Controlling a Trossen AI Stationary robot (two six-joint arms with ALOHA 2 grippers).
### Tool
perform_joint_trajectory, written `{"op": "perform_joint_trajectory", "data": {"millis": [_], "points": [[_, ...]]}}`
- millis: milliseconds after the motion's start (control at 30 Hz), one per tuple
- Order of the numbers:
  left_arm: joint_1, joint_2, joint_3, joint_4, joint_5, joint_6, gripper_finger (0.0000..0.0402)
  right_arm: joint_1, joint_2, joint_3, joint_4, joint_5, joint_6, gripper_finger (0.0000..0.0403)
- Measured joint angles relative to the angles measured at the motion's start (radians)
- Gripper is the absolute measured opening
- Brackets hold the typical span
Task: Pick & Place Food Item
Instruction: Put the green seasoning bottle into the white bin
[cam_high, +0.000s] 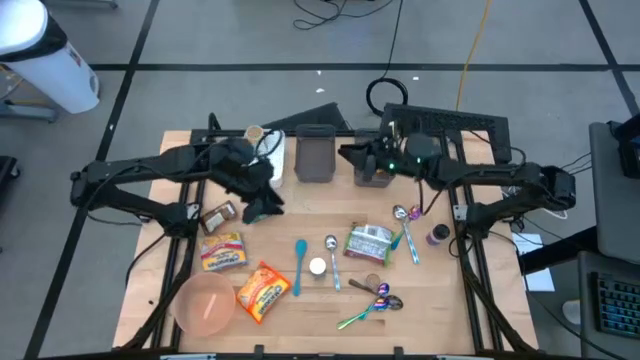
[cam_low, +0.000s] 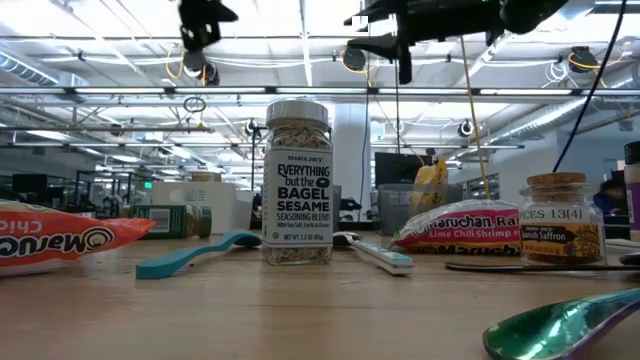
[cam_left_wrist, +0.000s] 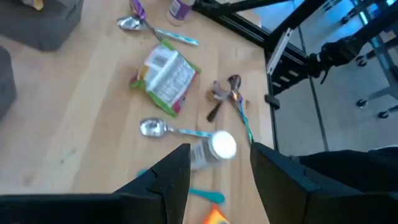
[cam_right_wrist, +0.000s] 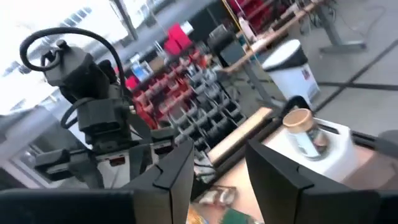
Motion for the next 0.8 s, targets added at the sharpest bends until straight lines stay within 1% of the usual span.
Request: {"op": "perform_joint_trajectory", "data": {"millis": [100,200,267,367,467,533,633,733,800], "points": [[-0.055,-0.054,-0.001,0.000,-0.059,-0.046,0.0175,0.057,0.025,-0.049,0.171,0.055,0.030,0.0141],[-0.097,-0.098,-0.001,-0.004,-0.105,-0.097,0.0175,0.089,0.040,-0.089,0.306,0.049,0.079,0.0141],[-0.126,-0.129,-0.002,-0.005,-0.121,-0.137,0.0175,0.104,0.040,-0.106,0.354,0.050,0.117,0.0140],[-0.163,-0.191,-0.002,-0.027,-0.120,-0.192,0.0175,0.121,0.036,-0.110,0.382,0.045,0.141,0.0138],[-0.193,-0.245,-0.002,-0.091,-0.133,-0.210,0.0175,0.131,0.031,-0.111,0.454,-0.004,0.143,0.0138],[-0.205,-0.280,-0.002,-0.170,-0.180,-0.216,0.0175,0.141,0.028,-0.111,0.507,-0.008,0.141,0.0139],[-0.219,-0.319,-0.001,-0.300,-0.289,-0.219,0.0175,0.161,0.030,-0.111,0.551,-0.006,0.114,0.0139],[-0.223,-0.330,-0.001,-0.399,-0.394,-0.194,0.0175,0.183,0.030,-0.089,0.536,-0.005,0.050,0.0136],[-0.223,-0.331,-0.001,-0.456,-0.445,-0.175,0.0175,0.198,0.029,-0.054,0.469,-0.004,0.000,0.0135]]}}
